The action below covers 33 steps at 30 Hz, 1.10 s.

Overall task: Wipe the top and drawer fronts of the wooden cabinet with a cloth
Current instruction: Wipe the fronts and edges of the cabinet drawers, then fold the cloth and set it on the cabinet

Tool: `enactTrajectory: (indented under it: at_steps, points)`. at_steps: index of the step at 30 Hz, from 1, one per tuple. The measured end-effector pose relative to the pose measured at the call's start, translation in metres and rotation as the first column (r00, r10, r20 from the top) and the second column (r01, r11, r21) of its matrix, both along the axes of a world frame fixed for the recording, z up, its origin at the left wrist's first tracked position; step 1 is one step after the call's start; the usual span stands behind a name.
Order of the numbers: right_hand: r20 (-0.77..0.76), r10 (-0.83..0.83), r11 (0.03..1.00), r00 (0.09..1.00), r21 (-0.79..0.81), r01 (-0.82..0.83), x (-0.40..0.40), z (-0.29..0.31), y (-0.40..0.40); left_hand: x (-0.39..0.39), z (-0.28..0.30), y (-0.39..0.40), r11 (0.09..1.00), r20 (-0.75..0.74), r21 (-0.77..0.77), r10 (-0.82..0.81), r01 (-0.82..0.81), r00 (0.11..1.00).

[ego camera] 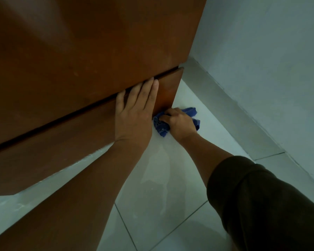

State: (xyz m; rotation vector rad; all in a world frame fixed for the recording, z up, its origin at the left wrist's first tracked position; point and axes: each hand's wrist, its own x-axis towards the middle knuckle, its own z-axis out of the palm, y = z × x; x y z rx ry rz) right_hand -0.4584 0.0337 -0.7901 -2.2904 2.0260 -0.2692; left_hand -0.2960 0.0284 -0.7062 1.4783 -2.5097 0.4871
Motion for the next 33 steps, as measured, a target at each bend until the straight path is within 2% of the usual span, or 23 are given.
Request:
enactTrajectory:
  at_steps: [3,6,11,14,16,17,19,21,23,26,29,33]
  points:
    - [-0.027,-0.035,0.991,0.999,0.128,0.039,0.003,0.027,0.008,0.002,0.015,0.000,0.964,0.138,0.267,-0.062,0.024,0.988]
    - [0.013,-0.062,0.979,0.998,0.196,0.058,0.012,0.075,0.018,0.005,0.046,0.007,0.901,0.133,0.435,-0.060,-0.003,0.989]
    - [0.207,-0.206,0.949,0.956,0.283,0.143,0.036,0.172,0.035,0.033,0.084,0.041,0.717,-0.065,0.695,0.129,-0.048,0.989]
    - [0.320,-0.194,0.953,0.927,0.286,0.101,0.050,0.222,0.050,0.053,0.125,0.065,0.608,-0.223,0.793,0.325,-0.022,0.919]
    - [0.465,-0.201,0.953,0.862,0.297,0.063,0.062,0.256,0.064,0.066,0.157,0.077,0.596,-0.306,0.803,0.430,-0.012,0.849]
    - [0.567,-0.217,0.953,0.795,0.300,0.046,0.069,0.275,0.072,0.073,0.172,0.082,0.603,-0.351,0.798,0.464,0.000,0.813]
    - [0.754,-0.255,0.951,0.605,0.309,0.015,0.084,0.312,0.088,0.087,0.204,0.094,0.619,-0.455,0.783,0.504,0.060,0.734]
    - [0.846,-0.261,0.950,0.465,0.310,-0.029,0.098,0.346,0.100,0.101,0.235,0.106,0.630,-0.584,0.755,0.521,0.181,0.622]
    - [0.888,-0.238,0.957,0.394,0.283,-0.059,0.113,0.380,0.109,0.114,0.265,0.118,0.609,-0.663,0.737,0.569,0.293,0.486]
    - [0.924,-0.183,0.970,0.334,0.225,-0.091,0.133,0.427,0.121,0.134,0.305,0.131,0.599,-0.699,0.715,0.623,0.360,0.351]
    - [0.927,-0.127,0.975,0.354,0.182,-0.127,0.151,0.469,0.134,0.154,0.343,0.141,0.683,-0.778,0.628,0.567,0.373,0.271]
    - [0.898,-0.047,0.977,0.437,0.131,-0.166,0.172,0.518,0.142,0.182,0.389,0.144,0.829,-0.864,0.488,0.415,0.273,0.284]
